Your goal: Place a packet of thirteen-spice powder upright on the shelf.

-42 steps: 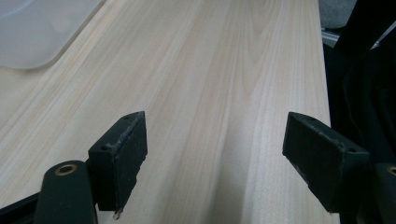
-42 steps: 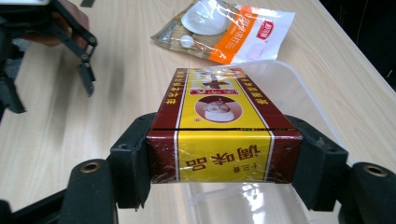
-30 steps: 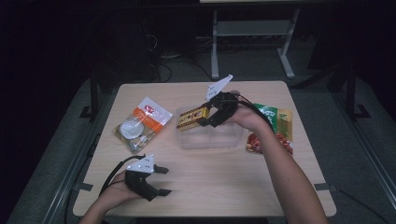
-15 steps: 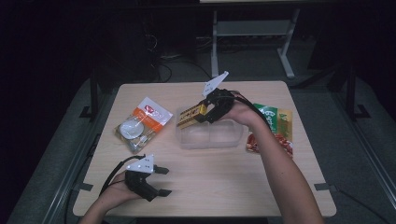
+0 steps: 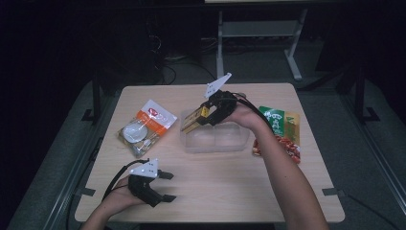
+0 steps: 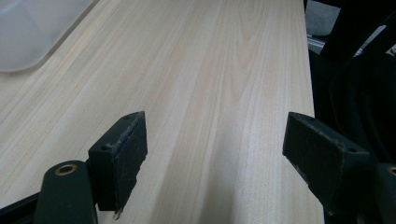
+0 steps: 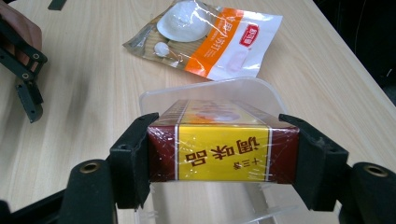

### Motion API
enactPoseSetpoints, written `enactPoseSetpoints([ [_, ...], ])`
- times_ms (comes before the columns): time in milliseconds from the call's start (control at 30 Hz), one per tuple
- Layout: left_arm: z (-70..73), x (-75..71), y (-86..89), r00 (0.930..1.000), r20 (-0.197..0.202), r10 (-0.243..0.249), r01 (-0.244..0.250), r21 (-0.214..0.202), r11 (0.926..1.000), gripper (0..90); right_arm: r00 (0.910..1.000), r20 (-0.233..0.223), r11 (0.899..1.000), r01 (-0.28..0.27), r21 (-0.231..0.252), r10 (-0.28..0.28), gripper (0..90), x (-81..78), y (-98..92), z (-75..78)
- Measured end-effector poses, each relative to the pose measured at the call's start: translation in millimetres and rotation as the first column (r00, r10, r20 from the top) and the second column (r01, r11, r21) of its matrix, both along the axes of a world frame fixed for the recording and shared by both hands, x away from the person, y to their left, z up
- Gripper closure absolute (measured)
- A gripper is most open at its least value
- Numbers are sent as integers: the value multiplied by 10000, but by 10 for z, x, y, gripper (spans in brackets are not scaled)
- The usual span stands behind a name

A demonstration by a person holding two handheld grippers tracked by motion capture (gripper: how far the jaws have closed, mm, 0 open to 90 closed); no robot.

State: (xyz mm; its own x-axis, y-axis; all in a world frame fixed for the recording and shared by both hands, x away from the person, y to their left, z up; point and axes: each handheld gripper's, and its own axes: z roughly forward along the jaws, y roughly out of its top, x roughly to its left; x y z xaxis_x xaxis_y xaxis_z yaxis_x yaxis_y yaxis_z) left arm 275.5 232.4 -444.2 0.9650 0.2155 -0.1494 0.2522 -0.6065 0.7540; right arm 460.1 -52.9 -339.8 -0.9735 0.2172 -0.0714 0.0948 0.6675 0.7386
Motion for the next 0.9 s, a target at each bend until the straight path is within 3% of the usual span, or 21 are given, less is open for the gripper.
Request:
enactPoseSetpoints([
  [400, 1, 6, 2, 10000, -4, -75, 75, 67, 9999, 215, 9996, 157, 9993, -221, -287, 226, 313, 32, 156, 66],
  [900, -12, 10, -4, 9998, -177, -4, 4, -4, 10000, 206, 9990, -63, 9981, -451, -414, 449, 312, 75, 406, 53],
])
